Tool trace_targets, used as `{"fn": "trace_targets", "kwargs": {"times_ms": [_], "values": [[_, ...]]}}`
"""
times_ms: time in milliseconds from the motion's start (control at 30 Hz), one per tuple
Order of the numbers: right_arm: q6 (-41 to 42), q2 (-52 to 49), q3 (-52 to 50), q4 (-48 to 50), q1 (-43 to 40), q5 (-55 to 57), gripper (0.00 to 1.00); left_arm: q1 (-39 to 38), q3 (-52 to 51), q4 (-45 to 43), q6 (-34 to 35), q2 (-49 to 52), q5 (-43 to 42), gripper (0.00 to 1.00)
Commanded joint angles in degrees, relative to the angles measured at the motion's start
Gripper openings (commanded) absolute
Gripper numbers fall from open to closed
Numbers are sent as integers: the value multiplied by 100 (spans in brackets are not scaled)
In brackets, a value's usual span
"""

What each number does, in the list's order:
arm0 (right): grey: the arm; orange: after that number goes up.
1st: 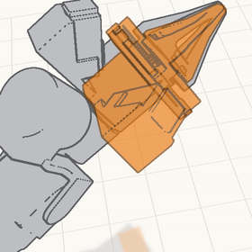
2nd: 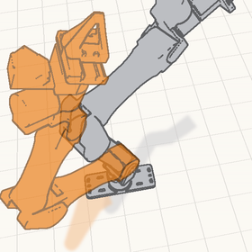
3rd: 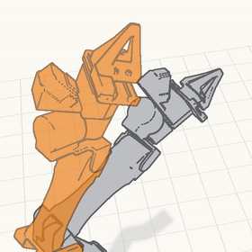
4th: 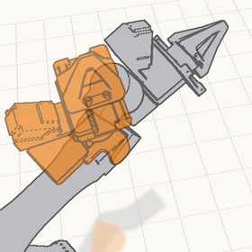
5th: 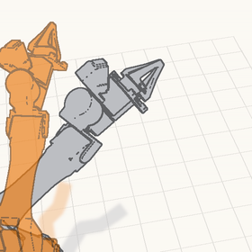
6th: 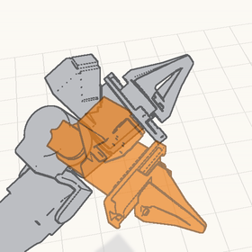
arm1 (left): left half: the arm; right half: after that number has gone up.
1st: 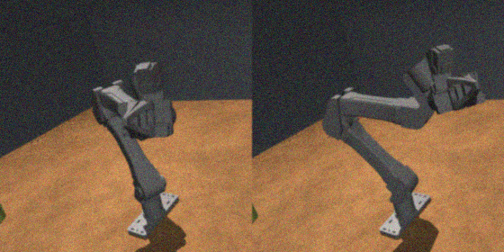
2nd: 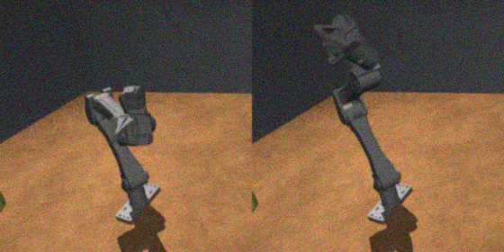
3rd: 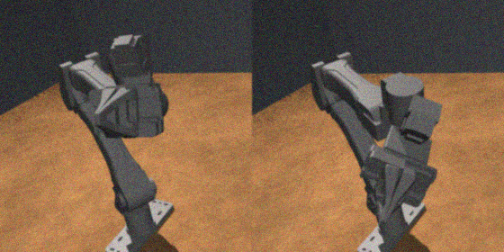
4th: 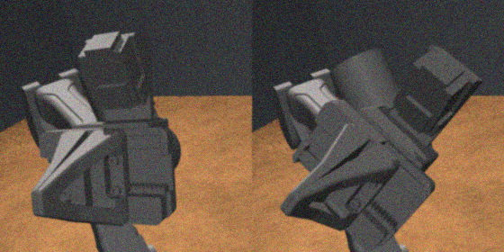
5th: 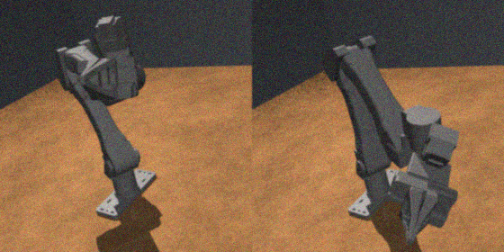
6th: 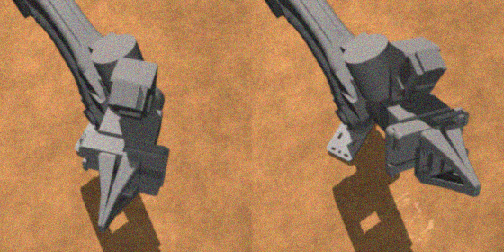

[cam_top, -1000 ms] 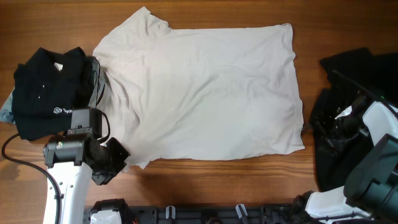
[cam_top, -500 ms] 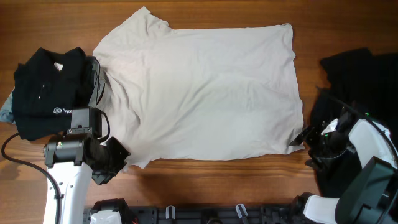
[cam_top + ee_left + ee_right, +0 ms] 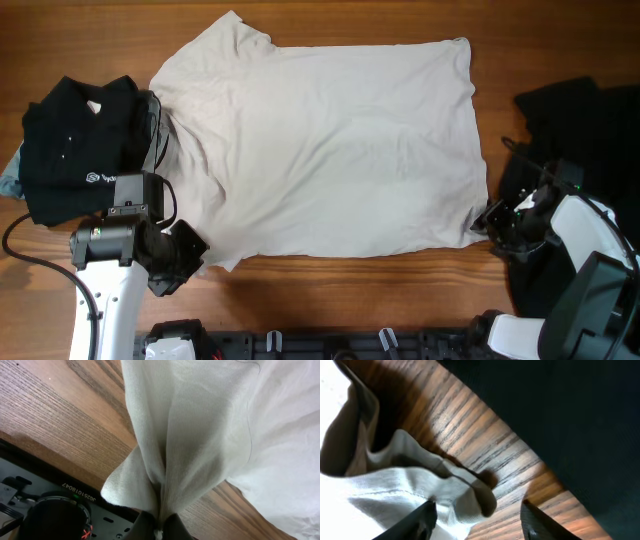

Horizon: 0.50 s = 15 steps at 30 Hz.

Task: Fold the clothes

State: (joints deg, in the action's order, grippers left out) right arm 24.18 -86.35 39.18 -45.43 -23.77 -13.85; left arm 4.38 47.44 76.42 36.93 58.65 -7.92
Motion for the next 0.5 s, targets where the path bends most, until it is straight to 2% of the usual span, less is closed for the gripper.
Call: {"fn": "trace_targets", "kwargs": {"times_ms": [0,100,233,467], "values": [[42,-76,-413,363,31,-162,45,46,59,-9,-26,-44,96,7],[-33,-74,-103,157,31,-127,22,46,59,-11,-26,-44,94,7],[-494,-52,960,-798,31,-98,4,46,61,-7,-26,-44,94,6],[-841,118,2533,-2271,28,52,4,46,715,409,-28,-61,94,4]]}}
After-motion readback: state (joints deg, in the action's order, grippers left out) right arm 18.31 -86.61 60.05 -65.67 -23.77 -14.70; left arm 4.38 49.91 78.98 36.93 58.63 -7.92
